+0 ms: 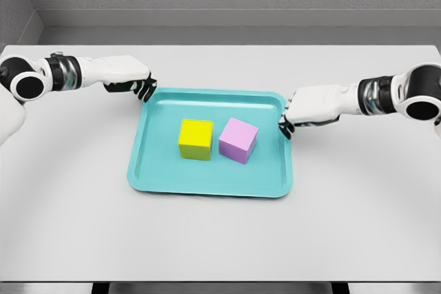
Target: Push two cubes
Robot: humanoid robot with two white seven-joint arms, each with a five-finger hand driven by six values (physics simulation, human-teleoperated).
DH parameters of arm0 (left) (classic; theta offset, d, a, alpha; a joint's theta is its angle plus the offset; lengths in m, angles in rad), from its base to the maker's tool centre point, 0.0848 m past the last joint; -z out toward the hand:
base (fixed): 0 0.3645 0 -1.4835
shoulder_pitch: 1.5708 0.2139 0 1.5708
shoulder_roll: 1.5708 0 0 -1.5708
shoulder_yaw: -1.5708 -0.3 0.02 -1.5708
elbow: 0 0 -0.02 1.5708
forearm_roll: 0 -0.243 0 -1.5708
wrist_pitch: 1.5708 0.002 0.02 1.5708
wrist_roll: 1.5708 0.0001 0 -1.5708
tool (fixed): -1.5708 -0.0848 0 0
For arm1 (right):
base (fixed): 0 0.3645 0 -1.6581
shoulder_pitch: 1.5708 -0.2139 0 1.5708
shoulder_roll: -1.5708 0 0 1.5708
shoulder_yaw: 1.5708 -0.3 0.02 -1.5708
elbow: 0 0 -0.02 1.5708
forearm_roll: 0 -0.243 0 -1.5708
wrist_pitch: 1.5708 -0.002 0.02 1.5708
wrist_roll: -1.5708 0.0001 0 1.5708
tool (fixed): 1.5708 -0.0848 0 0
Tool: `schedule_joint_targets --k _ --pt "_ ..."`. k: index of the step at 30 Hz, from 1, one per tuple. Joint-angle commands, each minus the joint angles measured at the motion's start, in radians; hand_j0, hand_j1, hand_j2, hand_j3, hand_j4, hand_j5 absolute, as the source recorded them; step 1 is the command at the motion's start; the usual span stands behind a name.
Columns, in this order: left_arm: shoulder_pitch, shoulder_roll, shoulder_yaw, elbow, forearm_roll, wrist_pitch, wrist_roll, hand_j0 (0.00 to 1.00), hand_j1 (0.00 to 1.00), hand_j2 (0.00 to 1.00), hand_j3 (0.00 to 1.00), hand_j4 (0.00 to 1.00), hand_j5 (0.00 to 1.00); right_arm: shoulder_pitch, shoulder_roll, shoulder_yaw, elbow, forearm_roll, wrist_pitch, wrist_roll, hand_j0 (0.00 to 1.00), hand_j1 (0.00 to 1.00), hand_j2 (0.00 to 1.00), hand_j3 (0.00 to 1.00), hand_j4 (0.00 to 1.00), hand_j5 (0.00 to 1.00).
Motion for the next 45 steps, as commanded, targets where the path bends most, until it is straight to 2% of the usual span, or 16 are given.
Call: schedule_joint_targets --k 1,3,5,7,11,16,24,28,33,34,41,45 --pt "0.0 0.002 0.002 0.0 0.007 0.003 0.0 0.2 0.2 0.2 0.2 0.2 0.2 0.0 -0.001 -0.005 -0.001 -0.059 0.002 0.0 0.45 0.45 0.45 0.45 0.45 0.45" --pt "0.002 0.004 0.002 0.0 0.008 0.003 0.0 0.2 0.2 0.2 0.2 0.2 0.2 0.006 0.03 0.003 -0.001 -0.066 0.002 0.0 0.46 0.46 0.46 0.46 0.46 0.46" --pt "0.005 0.007 0.002 -0.021 0.049 0.003 0.0 0.2 0.2 0.2 0.2 0.2 0.2 0.005 0.042 0.006 -0.001 -0.066 0.002 0.0 0.45 0.45 0.45 0.45 0.45 0.45" --pt "-0.015 0.033 0.003 -0.089 0.072 0.003 0.0 0.2 0.2 0.2 0.2 0.2 0.2 0.005 0.061 0.009 0.0 -0.066 0.002 0.0 0.45 0.45 0.45 0.45 0.45 0.45" --pt "-0.012 0.048 -0.003 -0.224 0.103 0.003 0.0 0.2 0.2 0.2 0.2 0.2 0.2 0.005 0.074 0.011 0.006 -0.065 0.002 0.0 0.45 0.45 0.45 0.45 0.45 0.45" --pt "-0.005 0.071 -0.009 -0.247 0.128 0.003 0.0 0.2 0.2 0.2 0.2 0.2 0.2 0.003 0.093 0.011 0.009 -0.059 0.002 0.0 0.45 0.45 0.45 0.45 0.45 0.45" --pt "-0.002 0.088 -0.009 -0.239 0.128 0.003 0.0 0.2 0.2 0.2 0.2 0.2 0.2 0.003 0.122 0.011 0.025 -0.053 0.002 0.0 0.45 0.45 0.45 0.45 0.45 0.45" --pt "0.011 0.085 -0.01 -0.242 0.126 0.003 0.0 0.2 0.2 0.2 0.2 0.2 0.2 0.002 0.075 -0.026 0.029 -0.057 0.002 0.0 0.45 0.45 0.45 0.45 0.45 0.45" --pt "0.011 0.086 -0.01 -0.241 0.125 0.003 0.0 0.2 0.2 0.2 0.2 0.2 0.2 0.014 0.071 -0.026 0.037 -0.056 0.002 0.0 0.45 0.45 0.45 0.45 0.45 0.45" --pt "0.011 0.088 -0.01 -0.239 0.125 0.003 0.0 0.2 0.2 0.2 0.2 0.2 0.2 0.017 0.073 -0.023 0.062 -0.054 0.002 0.0 0.45 0.45 0.45 0.45 0.45 0.45" --pt "0.011 0.088 -0.009 -0.238 0.125 0.003 0.0 0.2 0.2 0.2 0.2 0.2 0.2 0.011 0.128 0.006 0.131 -0.043 0.002 0.0 0.45 0.45 0.45 0.45 0.45 0.45" --pt "0.012 0.089 -0.009 -0.238 0.123 0.003 0.0 0.2 0.2 0.2 0.2 0.2 0.2 0.003 0.148 0.006 0.131 -0.043 0.002 0.0 0.45 0.45 0.45 0.45 0.45 0.45"
